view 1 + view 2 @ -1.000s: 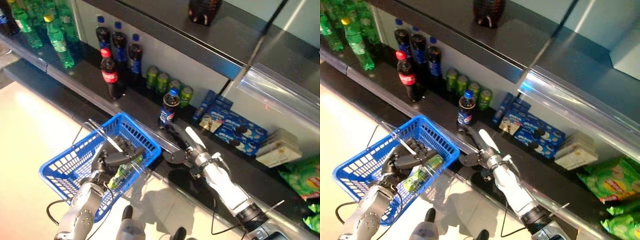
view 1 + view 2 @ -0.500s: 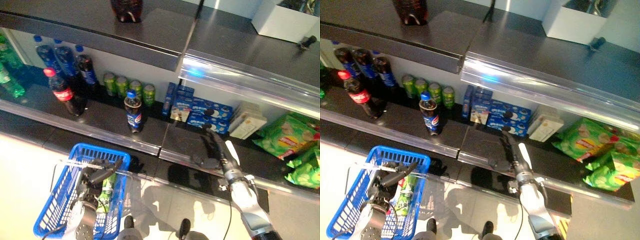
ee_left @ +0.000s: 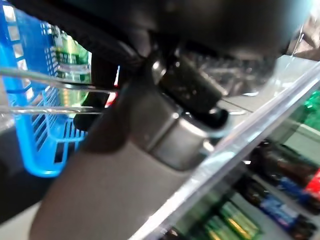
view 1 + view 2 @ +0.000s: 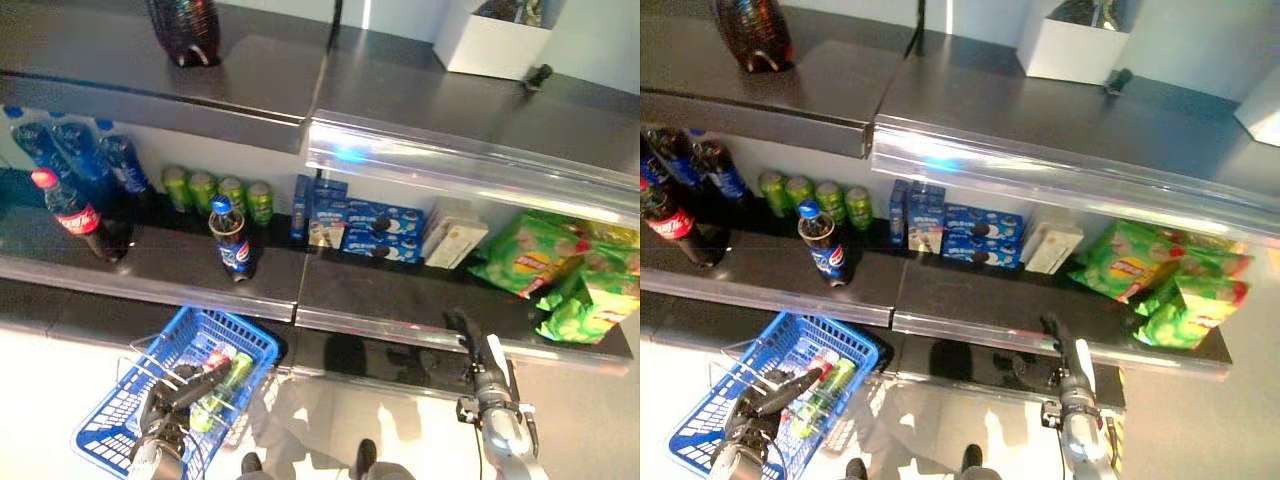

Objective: Pick up the drink and place into the basket.

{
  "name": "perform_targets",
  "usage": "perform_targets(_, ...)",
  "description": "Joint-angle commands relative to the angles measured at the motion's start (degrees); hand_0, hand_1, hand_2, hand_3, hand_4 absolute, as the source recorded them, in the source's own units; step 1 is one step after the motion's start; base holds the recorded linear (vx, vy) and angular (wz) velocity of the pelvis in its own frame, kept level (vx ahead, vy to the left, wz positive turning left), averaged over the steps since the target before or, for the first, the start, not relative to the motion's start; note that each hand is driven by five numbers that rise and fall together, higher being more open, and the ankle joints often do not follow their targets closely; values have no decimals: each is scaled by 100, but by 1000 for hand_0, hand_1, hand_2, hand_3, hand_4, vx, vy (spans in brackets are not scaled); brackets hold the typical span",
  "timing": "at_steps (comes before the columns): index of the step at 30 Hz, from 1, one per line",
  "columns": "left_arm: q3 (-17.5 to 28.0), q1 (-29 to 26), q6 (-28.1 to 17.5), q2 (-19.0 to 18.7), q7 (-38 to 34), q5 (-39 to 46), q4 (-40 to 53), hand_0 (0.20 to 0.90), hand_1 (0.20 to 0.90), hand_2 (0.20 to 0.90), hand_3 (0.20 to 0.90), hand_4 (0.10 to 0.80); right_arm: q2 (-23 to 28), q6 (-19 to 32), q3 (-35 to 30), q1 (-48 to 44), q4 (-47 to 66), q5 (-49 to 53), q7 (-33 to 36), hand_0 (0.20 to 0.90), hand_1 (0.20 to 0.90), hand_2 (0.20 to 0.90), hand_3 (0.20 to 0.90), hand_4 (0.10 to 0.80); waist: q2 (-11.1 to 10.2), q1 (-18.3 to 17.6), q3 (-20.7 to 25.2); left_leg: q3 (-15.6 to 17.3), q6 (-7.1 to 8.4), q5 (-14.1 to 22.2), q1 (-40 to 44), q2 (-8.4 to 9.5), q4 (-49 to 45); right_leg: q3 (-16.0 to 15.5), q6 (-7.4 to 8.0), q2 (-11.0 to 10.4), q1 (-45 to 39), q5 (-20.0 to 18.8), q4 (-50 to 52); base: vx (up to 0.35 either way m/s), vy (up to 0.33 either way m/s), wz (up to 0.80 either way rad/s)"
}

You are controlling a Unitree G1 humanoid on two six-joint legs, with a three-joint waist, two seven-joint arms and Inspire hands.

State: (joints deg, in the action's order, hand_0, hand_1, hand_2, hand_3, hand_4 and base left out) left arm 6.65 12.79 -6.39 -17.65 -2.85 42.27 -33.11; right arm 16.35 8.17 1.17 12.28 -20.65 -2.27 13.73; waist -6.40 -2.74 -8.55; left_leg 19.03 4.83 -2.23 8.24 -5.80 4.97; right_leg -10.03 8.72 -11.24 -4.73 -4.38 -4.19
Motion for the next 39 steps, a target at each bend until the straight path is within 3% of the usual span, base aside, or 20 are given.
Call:
perform_targets(1,915,-792,-1429,-232,349,-313,175,300,300,300,200,100,434,589,-531,-24,-203,57,485,900,900,900,900,800,514,92,700,-51,-238,305,188,93,3,-350,151,-117,-142,15,520,11,1,-23)
perform_targets(16,841,-928,-1174,-266,64,-637,-1476,300,300,300,200,100,352,484,-441,-307,-2618,397,519,900,900,900,900,800,616,89,689,58,-214,304,173,68,3,-346,114,-76,-105,64,554,5,2,-7)
perform_targets(19,833,-941,-1023,-280,231,-772,-1977,300,300,300,200,100,334,424,-345,-376,-3228,407,86,900,900,900,900,800,607,124,691,50,-212,304,168,63,3,-370,106,-73,-97,85,575,0,0,0)
perform_targets(22,741,-1005,-659,-288,407,-943,-2509,300,300,300,200,100,266,-84,-218,-526,-4063,608,-740,900,900,900,900,800,589,190,698,16,-209,293,157,60,3,-409,82,-61,-110,115,576,0,0,0)
perform_targets(27,528,-1071,-513,-232,675,-1229,-2929,300,300,300,200,100,224,-678,-211,-741,-5013,764,-1623,900,900,900,900,800,559,325,715,-52,-203,284,187,43,3,-476,59,-39,-167,116,572,36,-32,2)
perform_targets(35,374,-1135,-370,-255,744,-1049,-2681,300,300,300,200,100,228,-863,-66,-826,-5128,631,-1894,900,900,900,900,800,591,426,691,-131,-159,220,172,-41,3,-572,1,32,-191,221,603,3,-39,1)
perform_targets(39,362,-1093,-374,-177,773,-998,-2578,300,300,300,200,100,130,-723,216,-860,-4942,302,-2068,900,900,900,900,800,618,585,629,-273,-28,71,92,-184,3,-757,-107,163,-252,395,575,-34,-98,0)
